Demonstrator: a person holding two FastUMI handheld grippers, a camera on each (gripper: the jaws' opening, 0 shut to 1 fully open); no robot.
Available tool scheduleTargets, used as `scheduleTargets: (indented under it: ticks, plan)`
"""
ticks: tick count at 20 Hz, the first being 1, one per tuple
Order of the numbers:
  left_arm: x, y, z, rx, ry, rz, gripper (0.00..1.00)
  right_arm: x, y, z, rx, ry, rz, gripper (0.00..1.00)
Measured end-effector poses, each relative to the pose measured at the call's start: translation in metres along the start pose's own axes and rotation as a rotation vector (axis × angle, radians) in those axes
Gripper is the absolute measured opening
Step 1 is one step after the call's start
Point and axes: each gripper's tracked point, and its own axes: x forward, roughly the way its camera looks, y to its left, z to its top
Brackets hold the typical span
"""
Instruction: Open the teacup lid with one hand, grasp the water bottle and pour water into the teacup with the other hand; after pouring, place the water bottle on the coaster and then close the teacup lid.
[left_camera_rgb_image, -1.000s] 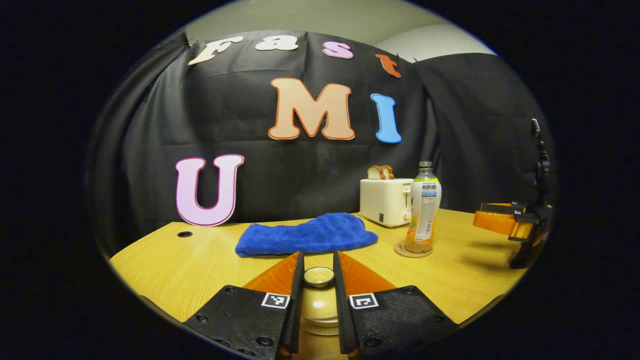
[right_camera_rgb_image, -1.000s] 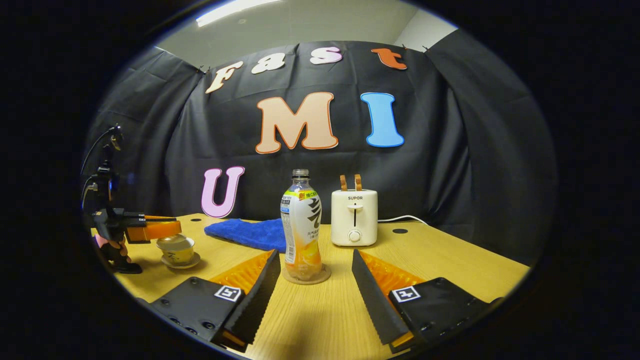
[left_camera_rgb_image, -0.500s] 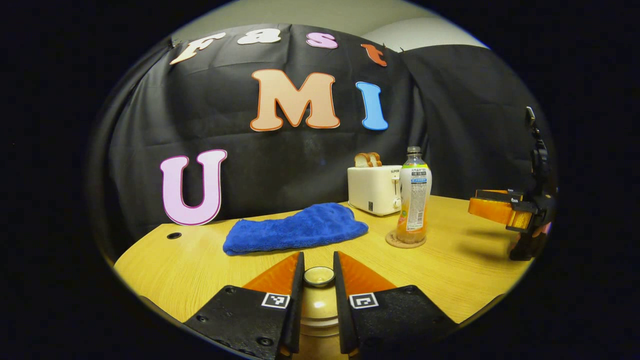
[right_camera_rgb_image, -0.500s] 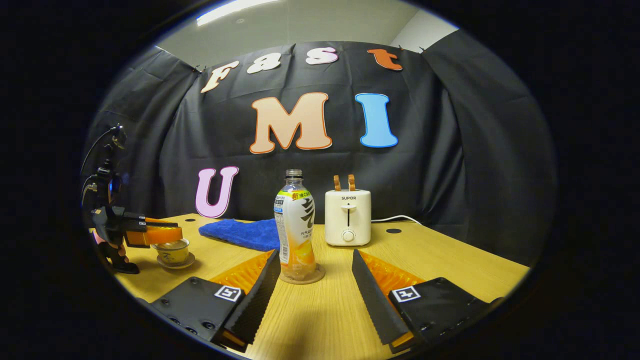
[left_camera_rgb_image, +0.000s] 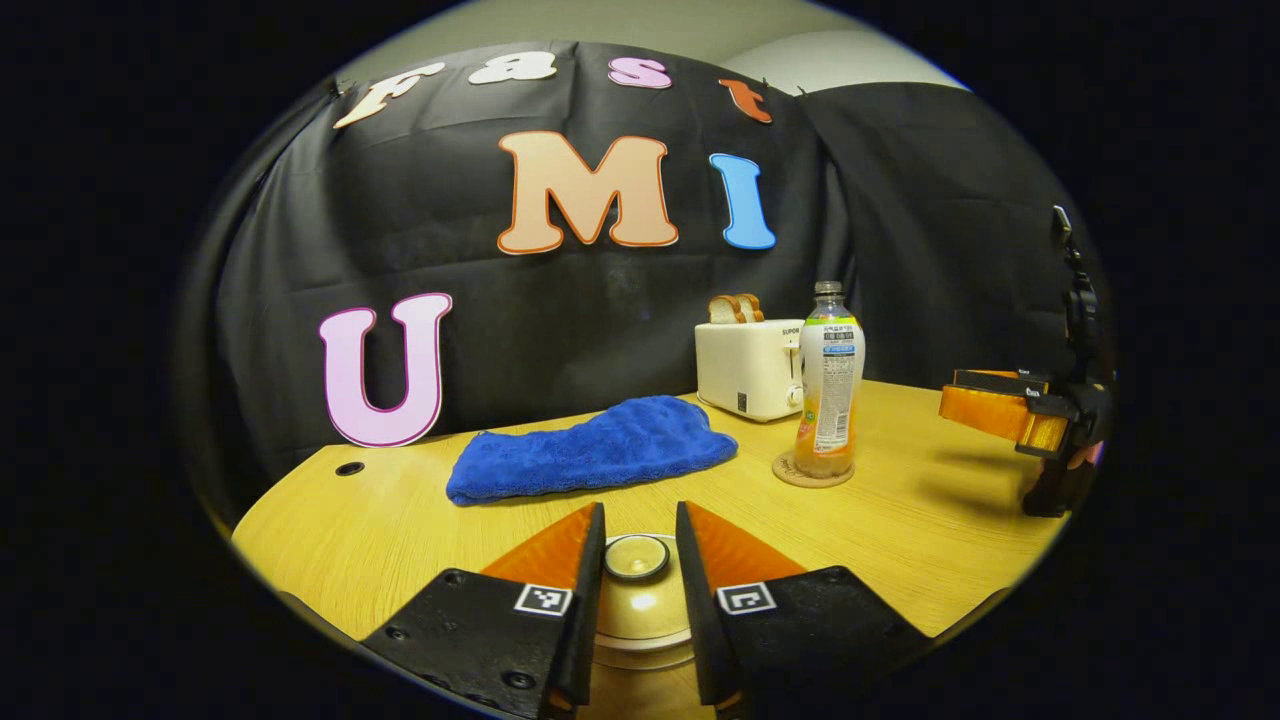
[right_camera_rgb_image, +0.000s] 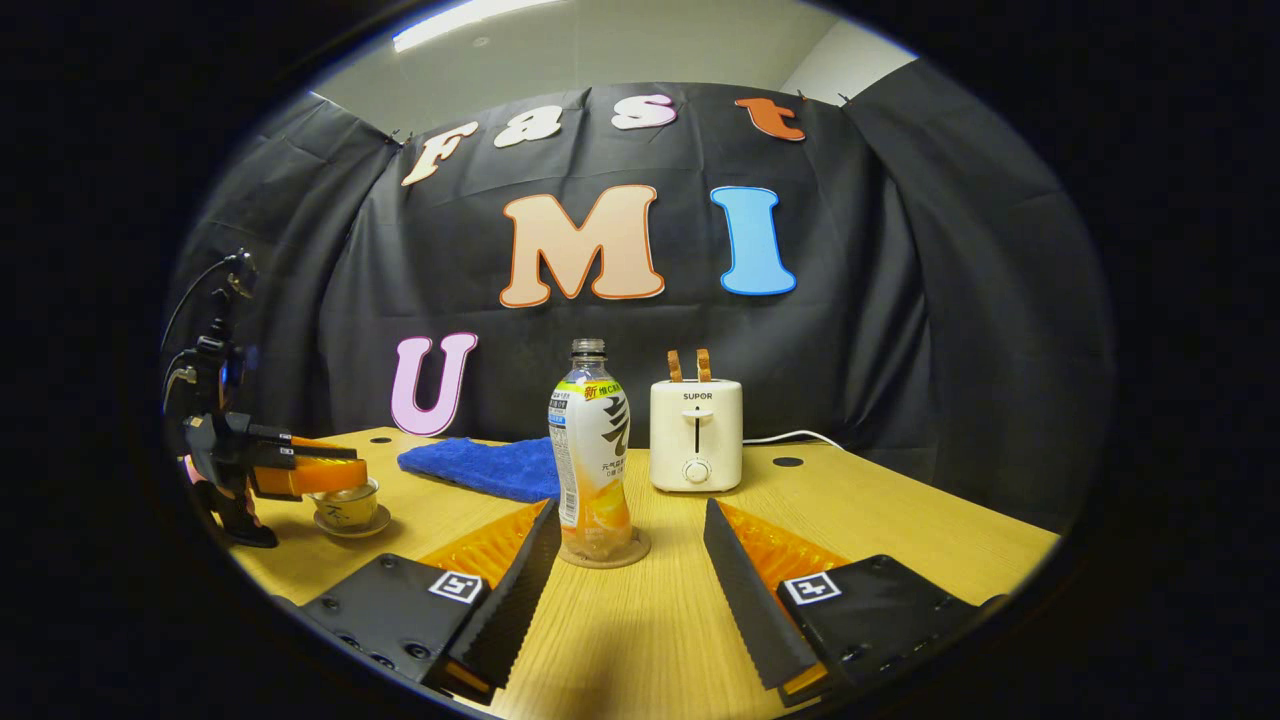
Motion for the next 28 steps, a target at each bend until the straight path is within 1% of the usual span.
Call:
scheduleTargets:
  ticks: [1,2,3,4,5,6,7,8,9,10,12,14,16,18,20,23,24,26,28]
  plan:
    - [0.000,0.001,-0.001,-0.001,0.000,0.003,0.48,0.001,0.000,0.000,0.000,0.000,0.000,0.93]
    - [-0.001,0.002,0.000,-0.004,-0.005,0.003,0.56,0.000,0.000,0.000,0.000,0.000,0.000,0.93]
    - [-0.002,0.004,0.001,-0.008,-0.009,0.013,0.75,0.000,-0.002,0.000,0.000,-0.001,0.001,0.93]
    - [-0.004,0.005,0.003,-0.012,-0.021,0.020,0.85,0.000,-0.003,-0.001,0.000,-0.001,0.001,0.93]
    - [-0.006,0.007,0.004,-0.020,-0.033,0.028,0.95,0.001,-0.003,-0.001,0.001,-0.001,0.002,0.96]
    - [-0.008,0.010,0.007,-0.029,-0.053,0.040,0.95,0.001,-0.004,-0.001,0.001,-0.002,0.003,0.89]
    - [-0.011,0.015,0.010,-0.042,-0.073,0.058,0.95,0.001,-0.004,-0.002,0.001,-0.002,0.003,0.89]
    - [-0.014,0.020,0.014,-0.056,-0.096,0.077,0.99,0.002,-0.005,-0.002,0.001,-0.002,0.003,0.89]
    - [-0.017,0.024,0.015,-0.070,-0.119,0.095,0.95,0.002,-0.005,-0.002,0.001,-0.002,0.003,0.96]
    - [-0.021,0.026,0.019,-0.086,-0.146,0.107,0.95,0.002,-0.005,-0.002,0.001,-0.003,0.004,0.96]
    - [-0.028,0.024,0.016,-0.082,-0.135,0.110,0.94,0.003,-0.006,-0.002,0.002,-0.003,0.004,0.89]
    - [-0.037,0.026,0.016,-0.081,-0.143,0.117,0.95,0.003,-0.006,-0.003,0.002,-0.003,0.005,0.92]
    - [-0.050,0.033,0.015,-0.083,-0.145,0.150,0.95,0.003,-0.006,-0.003,0.002,-0.003,0.005,0.94]
    - [-0.063,0.044,0.011,-0.084,-0.140,0.201,0.95,0.004,-0.006,-0.003,0.002,-0.003,0.005,0.96]
    - [-0.074,0.053,0.010,-0.087,-0.137,0.254,0.95,0.004,-0.006,-0.003,0.002,-0.003,0.006,0.89]
    - [-0.088,0.071,0.005,-0.090,-0.128,0.365,0.96,0.005,-0.008,-0.004,0.002,-0.004,0.000,0.89]
    - [-0.091,0.075,0.004,-0.092,-0.130,0.391,0.96,0.004,-0.009,-0.003,0.001,-0.004,-0.003,0.89]
    - [-0.096,0.084,0.002,-0.093,-0.120,0.446,0.96,0.004,-0.010,-0.004,0.001,-0.004,-0.007,0.96]
    - [-0.104,0.095,0.002,-0.094,-0.121,0.514,0.96,0.004,-0.012,-0.004,0.001,-0.004,-0.020,0.96]
